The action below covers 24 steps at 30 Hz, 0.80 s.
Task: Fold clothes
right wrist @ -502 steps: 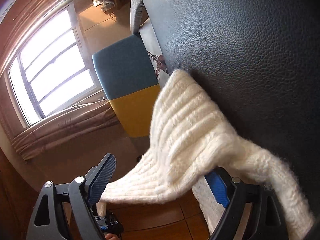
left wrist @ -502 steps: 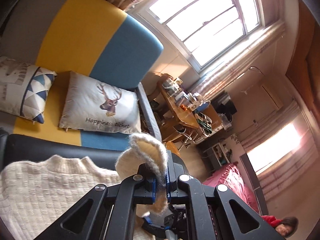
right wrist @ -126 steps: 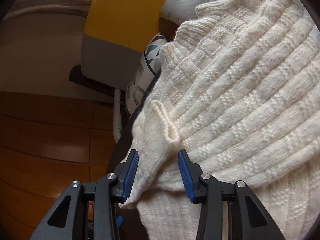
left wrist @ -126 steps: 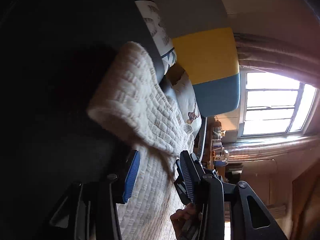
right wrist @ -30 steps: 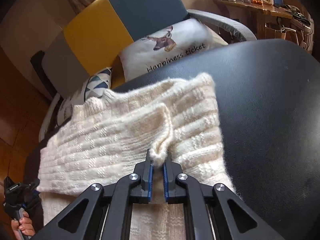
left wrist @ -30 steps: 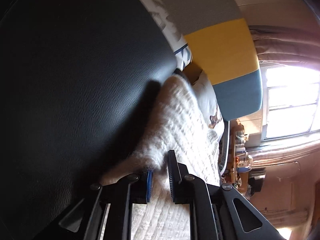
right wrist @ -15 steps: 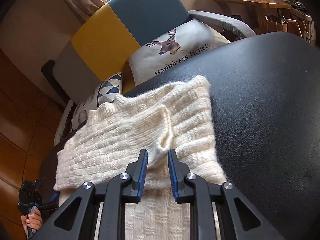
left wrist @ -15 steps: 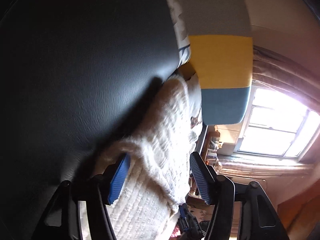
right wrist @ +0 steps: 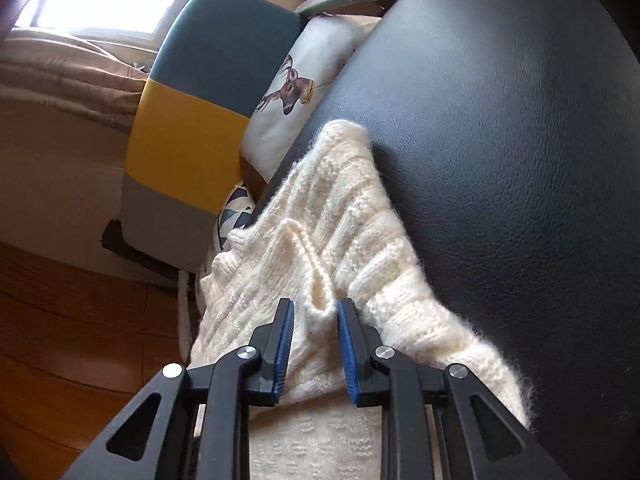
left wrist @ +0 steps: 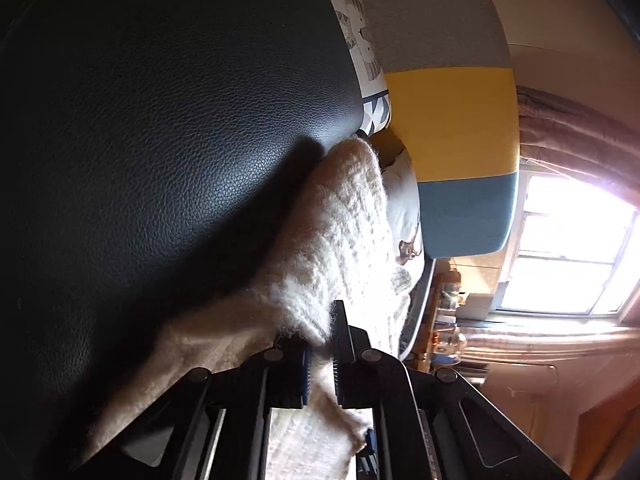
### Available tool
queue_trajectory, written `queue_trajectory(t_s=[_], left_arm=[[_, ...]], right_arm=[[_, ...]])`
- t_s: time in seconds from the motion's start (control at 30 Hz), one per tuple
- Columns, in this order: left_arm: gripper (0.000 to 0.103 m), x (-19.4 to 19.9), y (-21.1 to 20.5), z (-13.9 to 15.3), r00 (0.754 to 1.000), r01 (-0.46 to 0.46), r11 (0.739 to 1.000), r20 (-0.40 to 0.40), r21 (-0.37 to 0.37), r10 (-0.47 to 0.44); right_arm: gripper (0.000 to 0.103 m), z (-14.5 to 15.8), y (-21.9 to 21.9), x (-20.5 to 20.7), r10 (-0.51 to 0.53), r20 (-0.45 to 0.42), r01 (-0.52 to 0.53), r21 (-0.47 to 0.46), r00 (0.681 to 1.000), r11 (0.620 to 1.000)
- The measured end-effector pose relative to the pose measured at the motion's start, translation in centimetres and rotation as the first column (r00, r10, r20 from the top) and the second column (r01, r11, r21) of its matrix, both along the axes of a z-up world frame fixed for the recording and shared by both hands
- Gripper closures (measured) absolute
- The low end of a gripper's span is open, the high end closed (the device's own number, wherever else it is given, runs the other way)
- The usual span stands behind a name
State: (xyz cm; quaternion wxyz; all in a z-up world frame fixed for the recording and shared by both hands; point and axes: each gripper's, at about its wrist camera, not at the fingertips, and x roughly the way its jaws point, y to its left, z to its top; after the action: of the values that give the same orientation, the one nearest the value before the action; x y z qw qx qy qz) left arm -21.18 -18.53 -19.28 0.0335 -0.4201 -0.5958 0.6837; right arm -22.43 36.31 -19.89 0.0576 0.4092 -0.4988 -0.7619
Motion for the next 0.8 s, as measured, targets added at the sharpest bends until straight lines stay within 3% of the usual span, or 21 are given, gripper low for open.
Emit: queue_trajectory(t_s=[0.03, 0.17, 0.3, 0.4, 0.43, 0.5, 0.6, 0.67, 0.73, 0.8], left_arm=[[0.096, 0.1, -0.2, 0.2, 1.000, -0.002, 1.000, -0.015, -0.013, 0.002], [0.097, 0.7, -1.2, 1.2, 0.997, -0.012, 0.997, -0.080, -0.070, 0.006], [0.097, 0.5, -2.2, 0.3, 0.999, 0.007, 0.997, -0.051, -0.082, -0.011], [0.091, -0.2, -1.5, -0.4, 0.995, 0.100, 0.993, -0.006, -0.059, -0.100], [0.084, 0.1, -1.5, -0.2, 0.992, 0.129, 0.991, -0.003, -0.045, -0.129], [0.079, 1.0, -1.7, 0.7, 0.985, 0.172, 0.984, -0.023, -0.051, -0.173], [0.076, 2.5, -2.5, 3.6, 0.980, 0.174, 0.970, -0.070, -0.171, -0.188], [0.074, 3.0, -2.8, 5.7, 0.975, 0.158, 0.955, -0.113, -0.250, -0.191], [0.063, 2.0, -1.9, 7.6, 0.964, 0.164, 0.935, -0.150, -0.315, -0.220], [0.061, 0.5, -0.7, 9.1, 0.953, 0.173, 0.915, -0.173, -0.364, -0.249]], right_arm=[[0.081, -0.1, -0.2, -0.2, -0.004, -0.002, 0.004, -0.001, 1.000, 1.000], [0.085, 2.7, -3.0, -1.3, 0.087, -0.119, -0.068, 0.156, 0.989, 0.985], [0.089, 1.8, -4.9, -2.3, 0.156, 0.007, -0.150, 0.321, 0.988, 0.935], [0.086, 2.5, -4.0, -1.6, 0.129, -0.001, -0.122, 0.323, 0.992, 0.939], [0.085, 3.0, -3.7, -1.4, 0.119, -0.005, -0.110, 0.336, 0.993, 0.935], [0.078, 4.7, -3.1, -0.6, 0.102, -0.036, -0.080, 0.385, 0.994, 0.919], [0.076, 7.8, -3.8, 0.0, 0.156, -0.110, -0.079, 0.510, 0.982, 0.856], [0.076, 9.5, -5.7, -0.3, 0.258, -0.143, -0.128, 0.589, 0.955, 0.798], [0.076, 10.5, -8.7, -0.9, 0.376, -0.136, -0.184, 0.693, 0.917, 0.697], [0.076, 10.6, -11.4, -1.7, 0.467, -0.084, -0.236, 0.776, 0.880, 0.584]])
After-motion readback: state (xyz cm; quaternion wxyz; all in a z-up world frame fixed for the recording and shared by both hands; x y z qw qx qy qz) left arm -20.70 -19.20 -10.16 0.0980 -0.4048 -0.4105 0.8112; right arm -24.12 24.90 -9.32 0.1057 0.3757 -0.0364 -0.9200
